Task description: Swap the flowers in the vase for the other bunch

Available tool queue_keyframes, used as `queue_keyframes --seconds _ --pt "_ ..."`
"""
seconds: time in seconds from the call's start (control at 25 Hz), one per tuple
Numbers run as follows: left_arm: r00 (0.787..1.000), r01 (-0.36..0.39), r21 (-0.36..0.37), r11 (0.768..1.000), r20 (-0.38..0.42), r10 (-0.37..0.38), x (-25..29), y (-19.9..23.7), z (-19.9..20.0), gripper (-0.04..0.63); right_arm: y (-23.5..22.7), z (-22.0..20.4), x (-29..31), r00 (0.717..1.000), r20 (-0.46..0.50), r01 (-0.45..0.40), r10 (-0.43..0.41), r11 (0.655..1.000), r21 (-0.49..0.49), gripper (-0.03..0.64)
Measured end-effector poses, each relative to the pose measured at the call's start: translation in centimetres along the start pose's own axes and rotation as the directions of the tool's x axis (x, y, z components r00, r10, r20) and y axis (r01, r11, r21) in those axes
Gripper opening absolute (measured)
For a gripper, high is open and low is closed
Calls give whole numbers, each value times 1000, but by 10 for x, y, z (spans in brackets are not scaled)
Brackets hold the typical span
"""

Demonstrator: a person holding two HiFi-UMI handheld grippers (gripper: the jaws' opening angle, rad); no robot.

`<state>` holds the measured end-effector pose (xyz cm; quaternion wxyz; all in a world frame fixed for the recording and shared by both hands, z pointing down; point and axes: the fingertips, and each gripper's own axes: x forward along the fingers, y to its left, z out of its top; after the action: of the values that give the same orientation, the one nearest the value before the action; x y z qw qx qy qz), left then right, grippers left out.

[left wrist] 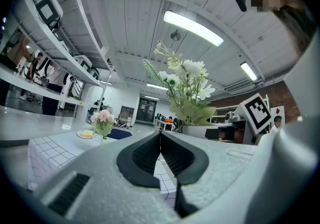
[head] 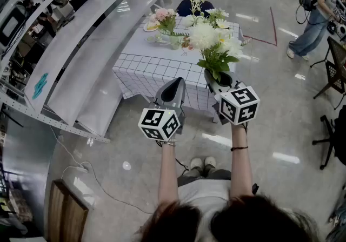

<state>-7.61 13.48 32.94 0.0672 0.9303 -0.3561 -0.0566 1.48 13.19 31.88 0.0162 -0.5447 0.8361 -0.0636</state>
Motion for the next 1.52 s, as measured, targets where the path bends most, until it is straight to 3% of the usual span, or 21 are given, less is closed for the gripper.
queue_keyframes --seconds 0.36,0.88,1.24,1.52 --pt "999 -37 0 999 11 37 -2 6 4 12 -3 0 2 1000 -4 -10 10 1000 -13 43" --pt "999 -17 -34 999 -33 15 36 -20 -20 12 -46 -11 -12 998 -60 26 -25 1000 5 43" --pt "996 -71 -44 997 -58 68 30 -2 -26 12 -52 -25 2 995 -103 13 -7 998 57 43" --pt "997 -46 -59 997 -66 42 46 13 -30 12 -61 -23 25 996 -88 2 4 997 76 44"
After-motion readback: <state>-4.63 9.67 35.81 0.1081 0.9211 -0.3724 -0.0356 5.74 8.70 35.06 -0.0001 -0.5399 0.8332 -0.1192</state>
